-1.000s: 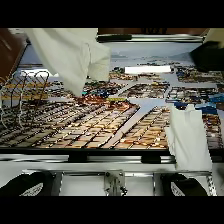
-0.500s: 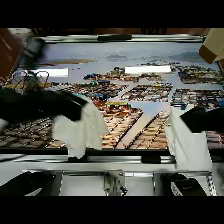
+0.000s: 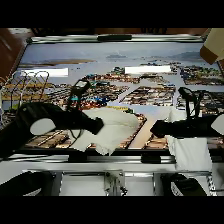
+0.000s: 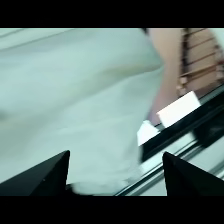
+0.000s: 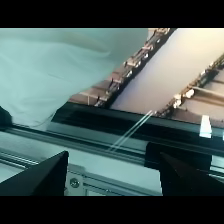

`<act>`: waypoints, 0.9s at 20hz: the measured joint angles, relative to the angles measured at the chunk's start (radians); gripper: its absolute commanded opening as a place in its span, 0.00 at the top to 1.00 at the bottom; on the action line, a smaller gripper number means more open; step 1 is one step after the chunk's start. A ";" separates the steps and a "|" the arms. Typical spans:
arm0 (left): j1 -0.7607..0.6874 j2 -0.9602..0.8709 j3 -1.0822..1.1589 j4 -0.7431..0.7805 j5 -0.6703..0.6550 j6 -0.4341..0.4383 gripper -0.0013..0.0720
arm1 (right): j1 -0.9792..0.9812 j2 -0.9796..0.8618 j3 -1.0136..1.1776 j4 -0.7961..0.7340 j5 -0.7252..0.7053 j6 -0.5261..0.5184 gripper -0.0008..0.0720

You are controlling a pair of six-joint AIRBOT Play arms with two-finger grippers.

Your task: Fold the shirts.

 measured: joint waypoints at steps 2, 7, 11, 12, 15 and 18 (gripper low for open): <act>0.109 0.028 -0.019 0.085 -0.166 0.065 0.00 | 0.000 -0.022 -0.013 0.006 -0.005 -0.018 0.07; 0.351 0.115 -0.270 0.022 -0.266 0.135 0.00 | 0.000 -0.147 -0.027 0.013 -0.053 -0.045 0.07; 0.414 0.129 -0.480 -0.135 -0.132 0.151 0.00 | 0.000 -0.280 -0.030 0.045 -0.085 -0.063 0.07; 0.420 0.126 -0.515 -0.171 -0.085 0.154 0.00 | 0.000 -0.309 -0.031 0.056 -0.090 -0.071 0.07; 0.431 0.095 -0.575 -0.255 0.051 0.157 0.00 | 0.000 -0.383 -0.031 0.082 -0.100 -0.085 0.07; 0.435 0.036 -0.599 -0.323 0.142 0.175 0.31 | 0.000 -0.438 -0.031 0.097 -0.111 -0.092 0.07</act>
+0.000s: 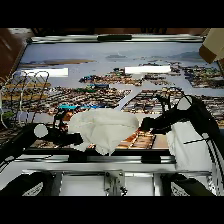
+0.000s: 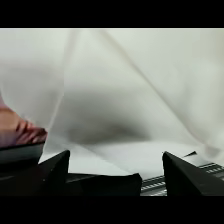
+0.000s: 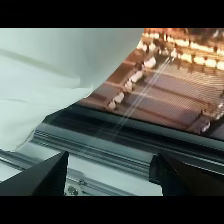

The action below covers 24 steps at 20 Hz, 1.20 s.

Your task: Fold the shirts.

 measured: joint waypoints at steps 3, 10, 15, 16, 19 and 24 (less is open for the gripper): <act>0.001 -0.054 -0.008 -0.066 0.064 0.031 0.78 | 0.000 -0.047 0.000 0.021 -0.018 -0.003 0.07; 0.002 -0.085 -0.006 -0.113 0.099 0.061 0.95 | 0.011 -0.154 0.000 0.108 -0.096 -0.004 0.07; 0.002 -0.085 0.043 -0.115 0.052 0.109 0.95 | 0.099 -0.215 0.001 0.119 -0.198 -0.005 0.90; 0.002 -0.079 0.064 -0.107 0.042 0.119 0.95 | 0.109 -0.220 0.005 0.116 -0.208 -0.003 0.90; 0.002 -0.040 0.179 -0.025 -0.002 0.136 0.95 | 0.114 -0.196 0.076 0.064 -0.179 -0.015 0.90; 0.002 0.084 0.592 0.166 -0.085 0.147 0.95 | 0.116 0.002 0.406 -0.086 -0.085 -0.135 0.90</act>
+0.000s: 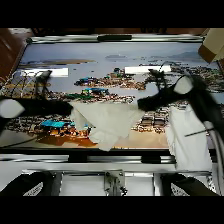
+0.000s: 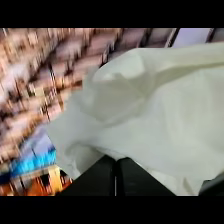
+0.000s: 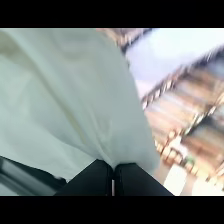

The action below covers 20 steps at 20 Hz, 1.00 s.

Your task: Fold the shirts.

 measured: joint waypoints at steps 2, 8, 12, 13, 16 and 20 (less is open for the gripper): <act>0.000 0.056 0.220 0.037 0.012 0.001 0.95 | 0.000 0.110 0.178 -0.029 -0.028 -0.035 0.90; -0.002 0.178 0.671 0.068 0.074 -0.020 0.95 | 0.001 0.396 0.520 -0.048 -0.212 0.004 0.90; 0.000 0.196 0.706 0.079 -0.060 -0.043 0.95 | 0.001 0.455 0.571 -0.077 -0.140 0.050 0.90; 0.000 0.195 0.687 0.085 -0.104 -0.046 0.95 | 0.001 0.446 0.577 -0.092 -0.089 0.055 0.90; 0.000 0.194 0.570 0.113 -0.195 -0.050 0.95 | 0.001 0.364 0.585 -0.138 0.107 0.064 0.90; 0.000 0.190 0.371 0.233 -0.193 -0.050 0.95 | 0.002 0.171 0.537 -0.142 0.323 0.070 0.90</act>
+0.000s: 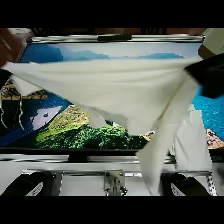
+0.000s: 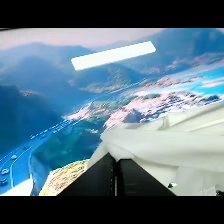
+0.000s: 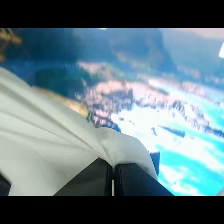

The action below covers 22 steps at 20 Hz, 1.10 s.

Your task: Fold the shirts.

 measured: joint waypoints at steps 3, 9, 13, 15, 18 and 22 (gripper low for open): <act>0.022 -0.034 -0.130 0.102 0.073 -0.013 0.95 | 0.000 -0.163 -0.124 0.056 0.010 0.003 0.90; 0.063 -0.244 -0.262 0.146 0.230 -0.163 0.94 | -0.001 -0.536 -0.282 0.241 -0.221 0.015 0.90; 0.070 -0.443 -0.279 0.036 0.300 -0.213 0.25 | -0.003 -0.679 -0.300 0.404 -0.318 0.020 0.24; 0.086 -0.512 -0.262 -0.016 0.298 -0.240 0.01 | -0.024 -0.701 -0.287 0.448 -0.333 0.016 0.24; 0.150 -0.560 -0.201 -0.049 0.188 -0.200 0.01 | -0.098 -0.682 -0.236 0.430 -0.260 -0.003 0.24; 0.231 -0.571 -0.204 -0.121 -0.088 -0.116 0.21 | -0.209 -0.622 -0.214 0.189 -0.083 -0.010 0.24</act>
